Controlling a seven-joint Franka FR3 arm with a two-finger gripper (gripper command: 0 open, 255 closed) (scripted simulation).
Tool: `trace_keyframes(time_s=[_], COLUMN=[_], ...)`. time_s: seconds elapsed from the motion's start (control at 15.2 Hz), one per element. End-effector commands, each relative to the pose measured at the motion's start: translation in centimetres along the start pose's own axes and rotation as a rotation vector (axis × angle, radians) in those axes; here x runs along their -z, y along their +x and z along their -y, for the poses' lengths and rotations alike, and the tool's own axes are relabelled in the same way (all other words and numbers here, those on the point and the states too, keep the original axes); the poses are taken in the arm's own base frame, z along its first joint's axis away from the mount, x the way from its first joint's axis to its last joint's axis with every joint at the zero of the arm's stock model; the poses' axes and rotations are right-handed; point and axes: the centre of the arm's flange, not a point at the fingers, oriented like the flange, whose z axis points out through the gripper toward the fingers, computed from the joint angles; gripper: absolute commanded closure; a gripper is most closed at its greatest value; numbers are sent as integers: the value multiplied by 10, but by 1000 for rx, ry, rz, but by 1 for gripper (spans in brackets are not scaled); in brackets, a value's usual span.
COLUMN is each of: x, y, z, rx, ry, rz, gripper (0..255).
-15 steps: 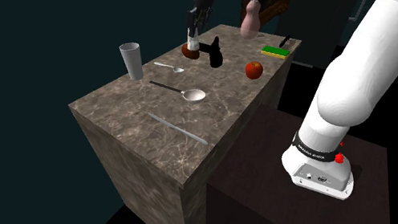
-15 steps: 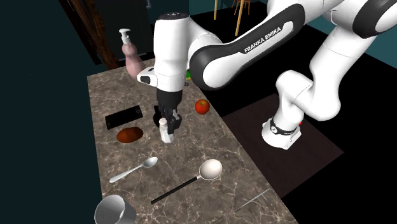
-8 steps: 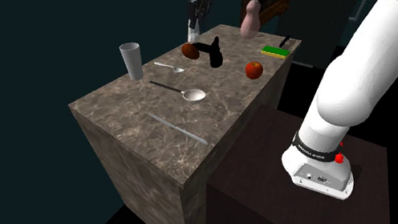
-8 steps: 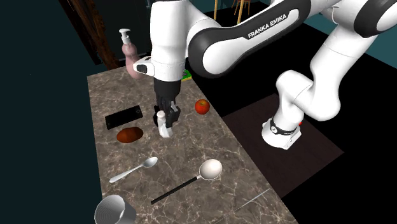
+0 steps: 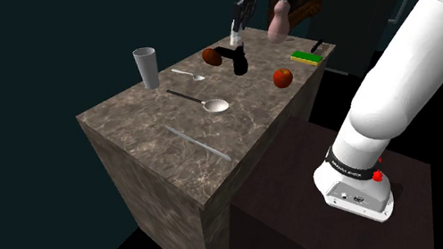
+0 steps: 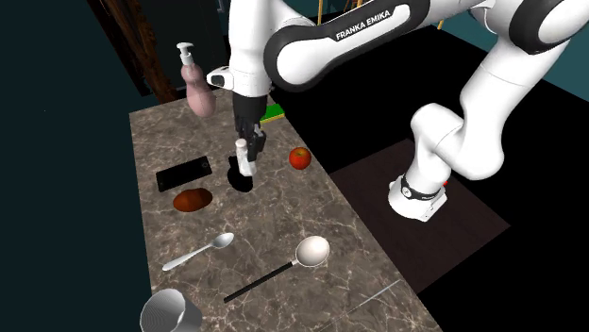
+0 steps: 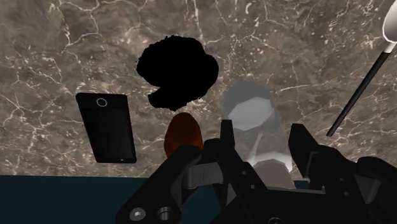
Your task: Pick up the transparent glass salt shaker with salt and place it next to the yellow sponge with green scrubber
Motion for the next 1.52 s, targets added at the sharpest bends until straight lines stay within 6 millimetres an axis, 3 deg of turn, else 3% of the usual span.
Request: trace_keyframes(time_s=[0.0, 1.32, 1.45], x=[-1, -2, -13], y=[-13, -125, -127], z=[-24, -268, -269], rx=[2, 2, 2], ry=[0, 0, 0], rz=[0, 0, 0], gripper=[255, 255, 255])
